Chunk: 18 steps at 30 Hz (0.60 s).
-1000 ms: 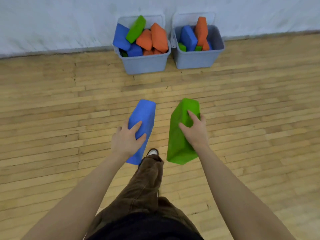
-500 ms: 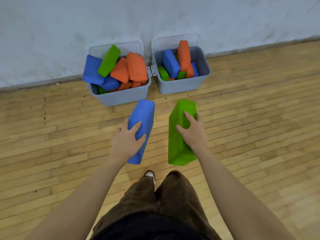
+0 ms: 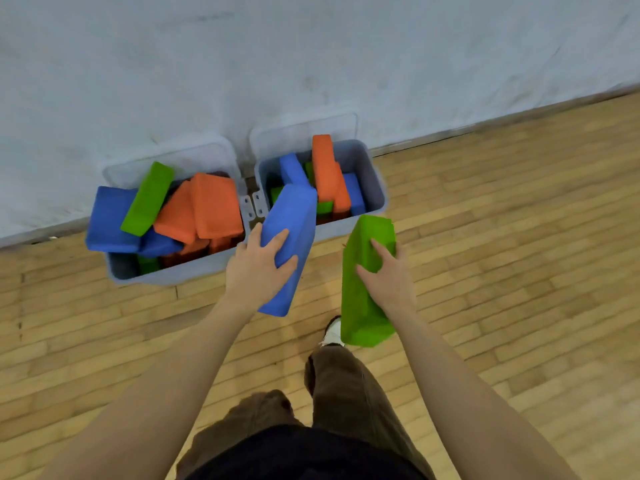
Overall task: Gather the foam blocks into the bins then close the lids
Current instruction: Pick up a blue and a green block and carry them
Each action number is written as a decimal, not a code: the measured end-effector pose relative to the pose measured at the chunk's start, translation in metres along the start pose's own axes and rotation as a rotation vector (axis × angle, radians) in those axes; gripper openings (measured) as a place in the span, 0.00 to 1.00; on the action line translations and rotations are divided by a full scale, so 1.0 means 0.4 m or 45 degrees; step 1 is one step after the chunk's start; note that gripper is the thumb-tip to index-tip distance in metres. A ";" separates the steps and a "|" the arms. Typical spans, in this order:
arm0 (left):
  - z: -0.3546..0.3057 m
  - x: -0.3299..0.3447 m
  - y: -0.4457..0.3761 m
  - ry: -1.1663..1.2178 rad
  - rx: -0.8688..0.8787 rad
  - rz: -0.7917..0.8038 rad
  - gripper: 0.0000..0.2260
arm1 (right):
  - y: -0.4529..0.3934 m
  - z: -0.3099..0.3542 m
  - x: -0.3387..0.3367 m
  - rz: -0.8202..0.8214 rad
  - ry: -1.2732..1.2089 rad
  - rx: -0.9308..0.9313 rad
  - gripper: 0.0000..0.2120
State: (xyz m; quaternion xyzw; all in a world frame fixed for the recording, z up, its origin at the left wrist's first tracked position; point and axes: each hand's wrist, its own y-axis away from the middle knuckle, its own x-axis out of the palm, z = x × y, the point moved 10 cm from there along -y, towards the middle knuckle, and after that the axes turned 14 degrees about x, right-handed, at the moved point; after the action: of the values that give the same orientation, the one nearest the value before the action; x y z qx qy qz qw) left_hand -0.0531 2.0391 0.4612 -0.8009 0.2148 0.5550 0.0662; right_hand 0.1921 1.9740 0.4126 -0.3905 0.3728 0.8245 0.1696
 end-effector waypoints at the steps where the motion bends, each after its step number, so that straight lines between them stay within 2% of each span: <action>1: -0.002 -0.003 -0.048 0.009 -0.032 0.001 0.24 | -0.053 0.033 -0.016 0.016 -0.003 -0.031 0.31; 6: 0.011 -0.019 -0.250 0.073 -0.146 -0.082 0.24 | -0.289 0.219 -0.082 0.044 0.051 -0.181 0.31; 11: 0.081 -0.004 -0.394 0.133 -0.320 -0.101 0.24 | -0.491 0.391 -0.072 0.118 0.107 -0.265 0.31; 18: 0.158 0.077 -0.682 0.256 -0.366 -0.157 0.25 | -0.790 0.503 -0.014 0.130 0.198 -0.262 0.32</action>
State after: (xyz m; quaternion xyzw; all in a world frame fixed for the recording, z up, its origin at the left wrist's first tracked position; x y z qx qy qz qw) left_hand 0.0156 2.2977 0.3729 -0.8651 0.0892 0.4922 -0.0370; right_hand 0.2720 2.3345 0.3484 -0.4491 0.3176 0.8332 0.0568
